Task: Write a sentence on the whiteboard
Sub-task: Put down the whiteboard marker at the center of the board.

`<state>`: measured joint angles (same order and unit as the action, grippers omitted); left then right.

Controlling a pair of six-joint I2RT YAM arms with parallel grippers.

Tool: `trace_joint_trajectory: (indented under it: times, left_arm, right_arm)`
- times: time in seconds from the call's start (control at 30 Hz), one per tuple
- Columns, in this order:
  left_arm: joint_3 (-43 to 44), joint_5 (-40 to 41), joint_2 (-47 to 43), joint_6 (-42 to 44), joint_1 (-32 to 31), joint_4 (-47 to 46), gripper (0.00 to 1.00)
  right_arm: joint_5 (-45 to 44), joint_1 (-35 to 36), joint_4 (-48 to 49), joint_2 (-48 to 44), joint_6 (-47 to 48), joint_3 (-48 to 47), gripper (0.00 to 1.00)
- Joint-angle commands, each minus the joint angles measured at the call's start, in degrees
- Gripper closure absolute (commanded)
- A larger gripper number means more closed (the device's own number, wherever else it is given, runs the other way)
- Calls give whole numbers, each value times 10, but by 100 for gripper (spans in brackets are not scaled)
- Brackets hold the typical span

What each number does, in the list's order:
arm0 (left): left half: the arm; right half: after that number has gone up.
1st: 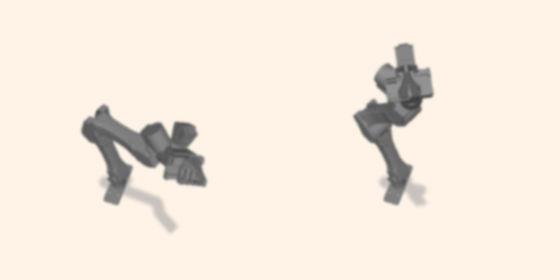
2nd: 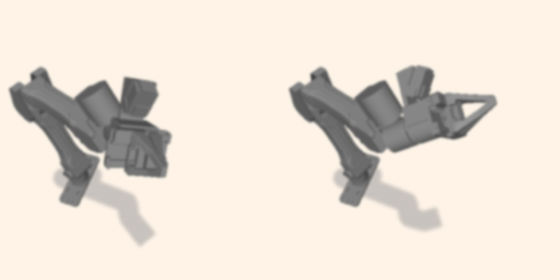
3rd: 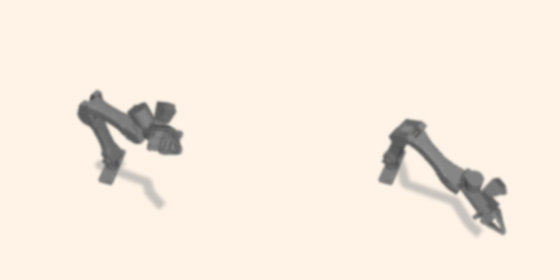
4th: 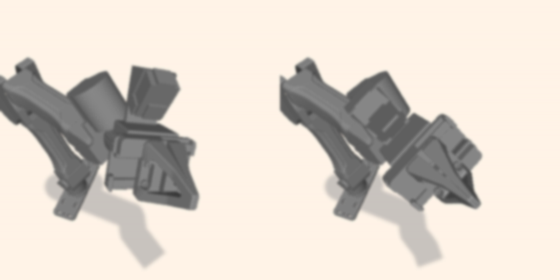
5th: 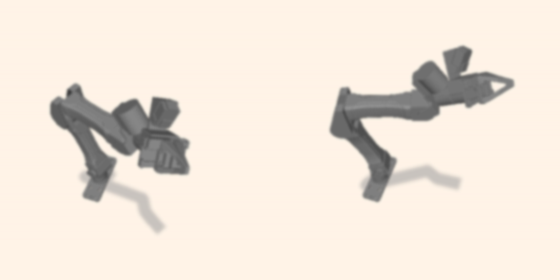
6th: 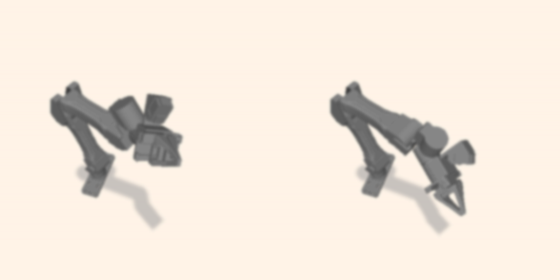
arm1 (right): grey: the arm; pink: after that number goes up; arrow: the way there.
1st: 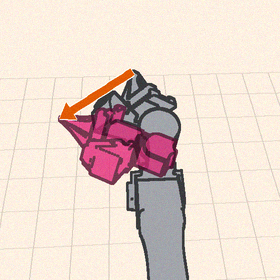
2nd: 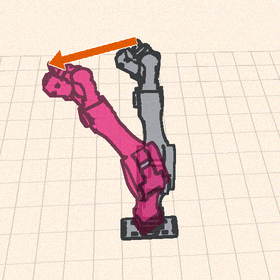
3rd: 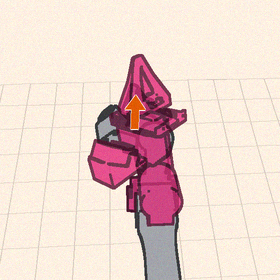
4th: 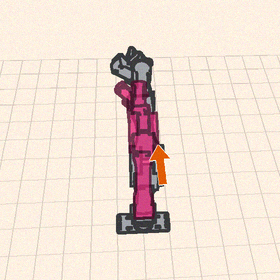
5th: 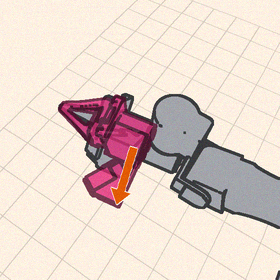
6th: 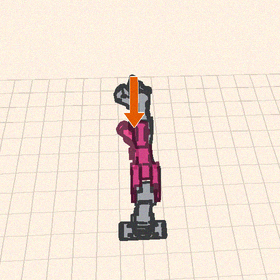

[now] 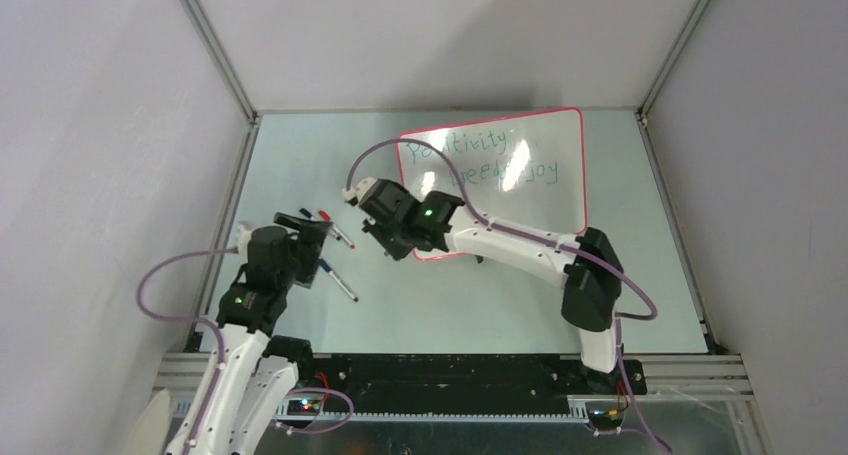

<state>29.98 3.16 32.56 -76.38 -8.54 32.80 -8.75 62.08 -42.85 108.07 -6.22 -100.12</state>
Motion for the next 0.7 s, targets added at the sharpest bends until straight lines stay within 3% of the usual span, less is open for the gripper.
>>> trace_joint_trajectory:
  times: [0.0, 0.23, 0.37, 0.67]
  left_arm:
    - [91, 225, -18, 157, 5, 126, 2]
    - [115, 329, -52, 167, 5, 167, 1]
    - [112, 348, -70, 156, 6, 174, 1]
    - [109, 382, -119, 189, 6, 158, 3]
  right_arm:
    - [-22, 27, -102, 71, 7, -46, 100]
    - [1, 34, -162, 221, 8, -118, 100]
    - [-17, 36, -148, 195, 0, -116, 100]
    - [-19, 27, 152, 32, -31, 34, 100]
